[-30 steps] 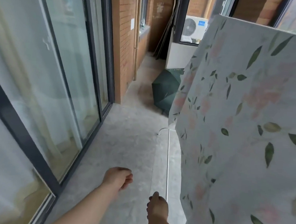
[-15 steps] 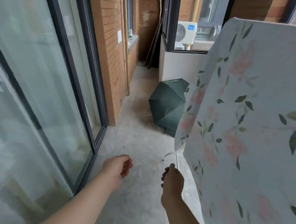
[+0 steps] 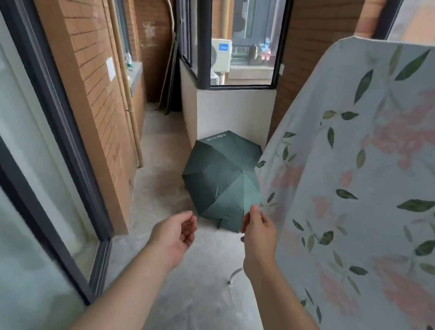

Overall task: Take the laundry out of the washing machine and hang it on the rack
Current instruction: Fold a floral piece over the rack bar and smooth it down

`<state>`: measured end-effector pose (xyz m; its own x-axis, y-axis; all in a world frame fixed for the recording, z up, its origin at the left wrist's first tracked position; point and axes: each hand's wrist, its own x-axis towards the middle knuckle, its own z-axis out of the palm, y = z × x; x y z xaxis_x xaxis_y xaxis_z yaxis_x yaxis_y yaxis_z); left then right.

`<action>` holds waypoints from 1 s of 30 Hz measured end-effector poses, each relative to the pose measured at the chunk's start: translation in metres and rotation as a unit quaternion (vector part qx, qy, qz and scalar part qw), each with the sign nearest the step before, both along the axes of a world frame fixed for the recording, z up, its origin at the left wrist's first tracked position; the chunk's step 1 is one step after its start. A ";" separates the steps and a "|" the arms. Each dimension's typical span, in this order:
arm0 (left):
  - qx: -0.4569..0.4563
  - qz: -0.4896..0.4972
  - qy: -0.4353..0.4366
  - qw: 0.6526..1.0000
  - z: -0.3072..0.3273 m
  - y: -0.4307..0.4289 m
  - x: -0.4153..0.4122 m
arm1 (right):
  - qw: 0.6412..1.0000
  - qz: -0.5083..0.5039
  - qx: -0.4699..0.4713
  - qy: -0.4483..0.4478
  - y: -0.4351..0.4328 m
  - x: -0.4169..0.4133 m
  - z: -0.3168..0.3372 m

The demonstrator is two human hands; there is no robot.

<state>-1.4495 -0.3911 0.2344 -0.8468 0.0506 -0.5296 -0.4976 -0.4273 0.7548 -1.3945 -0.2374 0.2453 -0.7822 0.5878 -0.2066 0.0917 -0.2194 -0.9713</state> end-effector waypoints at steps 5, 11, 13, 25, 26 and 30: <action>-0.026 -0.097 0.019 0.995 0.025 0.005 -0.139 | 0.995 -0.097 -0.028 0.010 0.000 -0.113 0.016; -0.030 -0.186 0.003 0.982 0.020 0.047 -0.258 | 0.981 -0.187 -0.045 -0.041 0.028 -0.209 0.002; -0.030 -0.210 -0.012 0.977 0.009 0.065 -0.288 | 0.976 -0.207 -0.042 -0.057 0.043 -0.238 -0.010; -0.119 -0.362 -0.048 0.923 -0.014 0.200 -0.495 | 0.929 -0.272 -0.227 -0.107 0.149 -0.445 -0.084; -0.118 -0.378 -0.051 0.917 -0.013 0.212 -0.509 | 0.916 -0.289 -0.255 -0.109 0.155 -0.456 -0.088; -0.115 -0.429 -0.053 0.895 -0.024 0.254 -0.560 | 0.845 -0.350 -0.396 -0.078 0.174 -0.492 -0.110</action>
<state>-2.0097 -0.1371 0.2103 -0.4930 0.5366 -0.6849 -0.6426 0.3061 0.7024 -1.8866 -0.0637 0.1356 -0.2269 0.5239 -0.8210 -0.2155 -0.8491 -0.4823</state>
